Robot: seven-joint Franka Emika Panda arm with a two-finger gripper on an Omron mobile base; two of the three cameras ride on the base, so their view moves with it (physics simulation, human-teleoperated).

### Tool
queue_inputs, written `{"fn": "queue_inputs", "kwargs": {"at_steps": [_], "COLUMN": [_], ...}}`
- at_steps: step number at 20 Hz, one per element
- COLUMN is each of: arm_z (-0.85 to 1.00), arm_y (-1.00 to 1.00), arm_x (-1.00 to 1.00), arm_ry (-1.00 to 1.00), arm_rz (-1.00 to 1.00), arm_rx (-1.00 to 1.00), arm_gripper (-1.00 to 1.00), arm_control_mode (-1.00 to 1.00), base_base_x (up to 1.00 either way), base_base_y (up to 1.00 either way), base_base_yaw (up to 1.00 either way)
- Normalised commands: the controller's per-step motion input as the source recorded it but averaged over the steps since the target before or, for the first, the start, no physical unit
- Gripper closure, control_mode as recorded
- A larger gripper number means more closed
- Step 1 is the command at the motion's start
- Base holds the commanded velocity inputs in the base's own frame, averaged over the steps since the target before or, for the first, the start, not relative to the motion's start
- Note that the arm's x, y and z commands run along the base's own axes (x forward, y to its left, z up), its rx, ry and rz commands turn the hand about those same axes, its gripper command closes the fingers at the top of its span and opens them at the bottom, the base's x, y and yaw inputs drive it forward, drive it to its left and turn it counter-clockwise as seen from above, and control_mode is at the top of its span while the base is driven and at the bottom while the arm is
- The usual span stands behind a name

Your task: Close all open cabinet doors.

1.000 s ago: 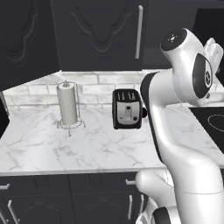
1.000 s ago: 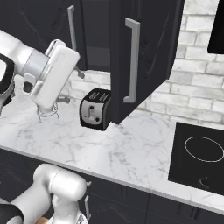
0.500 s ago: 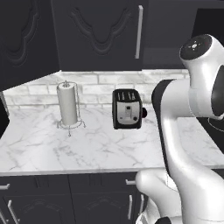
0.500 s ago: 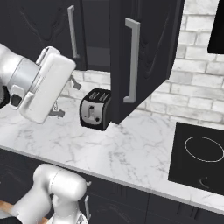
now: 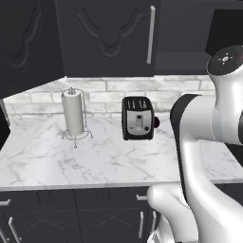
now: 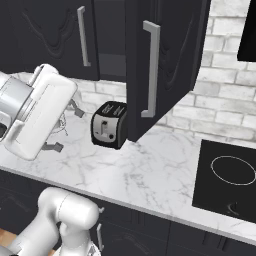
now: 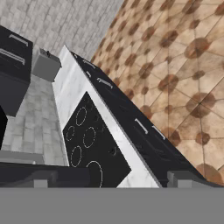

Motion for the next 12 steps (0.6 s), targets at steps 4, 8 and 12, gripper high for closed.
{"fn": "queue_inputs", "kwargs": {"at_steps": [4, 8, 12], "arm_z": [0.0, 0.0, 0.0], "arm_y": [0.0, 0.0, -0.02], "arm_x": [-0.54, -0.53, -0.47], "arm_ry": [0.03, 0.07, 0.11], "arm_rz": [0.0, 0.0, 0.0], "arm_rx": [0.0, 0.0, 0.0], "arm_gripper": [-1.0, -1.0, -1.0], "arm_control_mode": [-1.0, -1.0, -1.0], "base_base_x": [0.0, 0.0, 0.0], "base_base_y": [0.0, 0.0, 0.0], "base_base_yaw": [0.0, 0.0, 0.0]}}
